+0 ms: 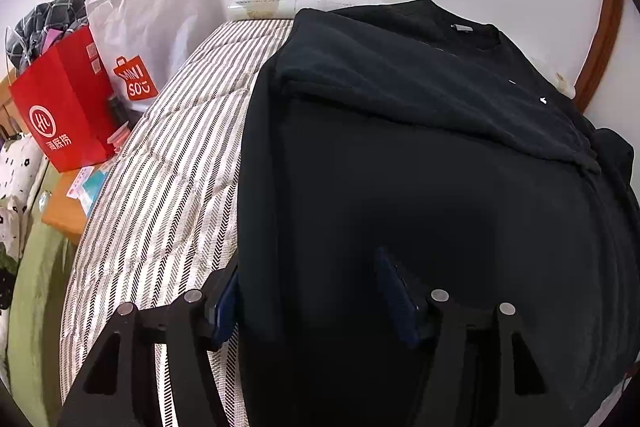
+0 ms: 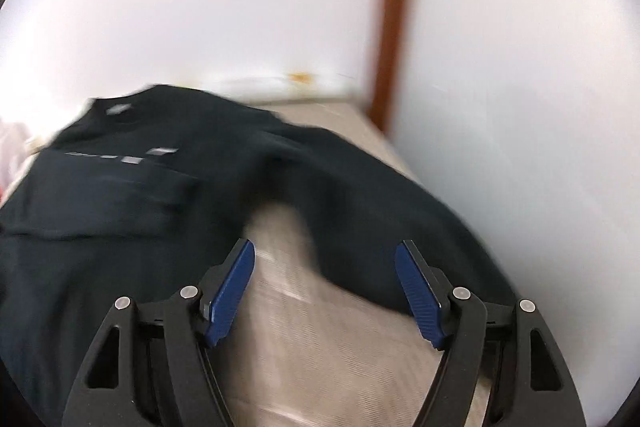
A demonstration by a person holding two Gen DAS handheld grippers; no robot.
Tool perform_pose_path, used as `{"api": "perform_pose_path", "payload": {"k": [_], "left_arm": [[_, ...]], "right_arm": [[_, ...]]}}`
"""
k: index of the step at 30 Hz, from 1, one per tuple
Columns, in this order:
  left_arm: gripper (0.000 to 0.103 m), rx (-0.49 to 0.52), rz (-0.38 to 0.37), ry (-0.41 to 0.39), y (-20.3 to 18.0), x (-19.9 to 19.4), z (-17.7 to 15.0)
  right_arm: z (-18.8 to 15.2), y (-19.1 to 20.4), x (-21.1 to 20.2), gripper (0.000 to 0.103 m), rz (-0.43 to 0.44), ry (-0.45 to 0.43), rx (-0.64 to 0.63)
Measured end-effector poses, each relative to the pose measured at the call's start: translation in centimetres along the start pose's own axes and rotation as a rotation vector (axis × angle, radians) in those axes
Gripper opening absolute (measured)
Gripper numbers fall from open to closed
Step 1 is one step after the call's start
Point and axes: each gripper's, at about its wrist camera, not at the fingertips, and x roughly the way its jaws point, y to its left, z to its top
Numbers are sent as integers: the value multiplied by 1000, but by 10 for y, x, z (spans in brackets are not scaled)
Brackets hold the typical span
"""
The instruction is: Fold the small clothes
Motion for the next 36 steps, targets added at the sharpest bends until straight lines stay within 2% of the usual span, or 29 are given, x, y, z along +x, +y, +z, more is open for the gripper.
{"api": "perform_pose_path", "payload": {"k": [3, 8, 14, 17, 19, 21, 22, 24, 29, 32, 36], "left_arm": [[60, -1, -3, -2, 0, 0, 0], [60, -4, 2, -8, -1, -1, -2], [61, -3, 9, -8, -2, -1, -3], [61, -2, 9, -8, -2, -1, -3], [61, -5, 9, -8, -1, -1, -3], [61, -8, 7, -9, 0, -1, -3], [61, -11, 4, -10, 0, -2, -3], [61, -17, 8, -10, 1, -2, -4], [60, -35, -9, -9, 7, -4, -5], [60, -31, -7, -11, 10, -6, -8], [61, -14, 21, -12, 18, -12, -15]], "right_arm": [[-22, -42, 6, 72, -112, 68, 30], [-46, -73, 15, 72, -204, 115, 32], [-55, -86, 45, 72, -216, 182, 63], [-53, -90, 51, 70, -197, 184, 75], [-53, -94, 54, 59, -193, 185, 66], [-49, -92, 59, 16, -209, 189, 30], [-45, -91, 63, 15, -225, 201, 13], [-31, -91, 59, 12, -247, 177, 17], [22, -69, 5, 11, -192, 10, 22], [57, -32, -32, 11, -148, -89, -25], [97, 34, -57, 11, -54, -171, -98]]}}
